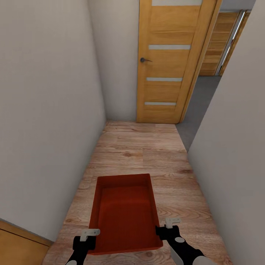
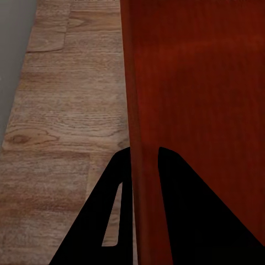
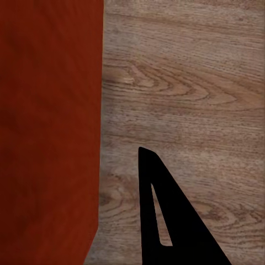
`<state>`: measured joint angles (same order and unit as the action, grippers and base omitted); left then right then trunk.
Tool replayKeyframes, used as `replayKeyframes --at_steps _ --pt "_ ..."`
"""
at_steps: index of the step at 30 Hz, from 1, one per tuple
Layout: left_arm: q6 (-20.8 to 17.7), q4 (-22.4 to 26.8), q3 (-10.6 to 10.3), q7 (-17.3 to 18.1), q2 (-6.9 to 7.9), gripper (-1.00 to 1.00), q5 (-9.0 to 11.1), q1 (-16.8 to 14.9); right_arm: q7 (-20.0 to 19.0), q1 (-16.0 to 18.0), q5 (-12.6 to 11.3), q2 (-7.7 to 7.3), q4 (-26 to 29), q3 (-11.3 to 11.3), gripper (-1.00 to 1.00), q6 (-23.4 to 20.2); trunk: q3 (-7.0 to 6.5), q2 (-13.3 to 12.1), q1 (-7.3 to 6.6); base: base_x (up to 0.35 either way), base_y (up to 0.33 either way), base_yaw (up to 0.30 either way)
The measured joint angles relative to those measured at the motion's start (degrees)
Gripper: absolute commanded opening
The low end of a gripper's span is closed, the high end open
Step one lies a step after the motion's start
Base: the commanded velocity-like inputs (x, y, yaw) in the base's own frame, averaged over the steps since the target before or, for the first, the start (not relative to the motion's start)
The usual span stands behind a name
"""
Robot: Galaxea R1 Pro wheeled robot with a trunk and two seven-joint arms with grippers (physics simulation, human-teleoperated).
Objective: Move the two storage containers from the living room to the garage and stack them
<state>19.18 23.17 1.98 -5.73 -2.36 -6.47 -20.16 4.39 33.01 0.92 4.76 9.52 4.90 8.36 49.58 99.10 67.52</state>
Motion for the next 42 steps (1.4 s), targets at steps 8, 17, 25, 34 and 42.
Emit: replayKeyframes --at_steps 8,17,25,34,42 --pt "0.0 0.0 0.0 0.0 0.0 -1.0 0.0 0.0 0.0 0.0 0.0 0.0 0.0 0.0 -1.0 0.0 0.0 0.0 -0.01 0.055 0.0 0.0" --pt "0.0 0.0 0.0 0.0 0.0 -1.0 0.0 0.0 0.0 0.0 0.0 0.0 0.0 0.0 -1.0 0.0 0.0 0.0 -0.03 0.289 0.0 0.0" --pt "0.0 0.0 0.0 0.0 0.0 -1.0 0.0 0.0 0.0 0.0 0.0 0.0 0.0 0.0 -1.0 0.0 0.0 0.0 -0.04 0.34 0.0 0.0" --pt "0.0 0.0 0.0 0.0 0.0 -1.0 0.0 0.0 0.0 0.0 0.0 0.0 0.0 0.0 -1.0 0.0 0.0 0.0 -0.01 0.163 0.0 0.0" --pt "0.0 0.0 0.0 0.0 0.0 -1.0 0.0 0.0 0.0 0.0 0.0 0.0 0.0 0.0 -1.0 0.0 0.0 0.0 0.0 0.014 0.0 0.0"
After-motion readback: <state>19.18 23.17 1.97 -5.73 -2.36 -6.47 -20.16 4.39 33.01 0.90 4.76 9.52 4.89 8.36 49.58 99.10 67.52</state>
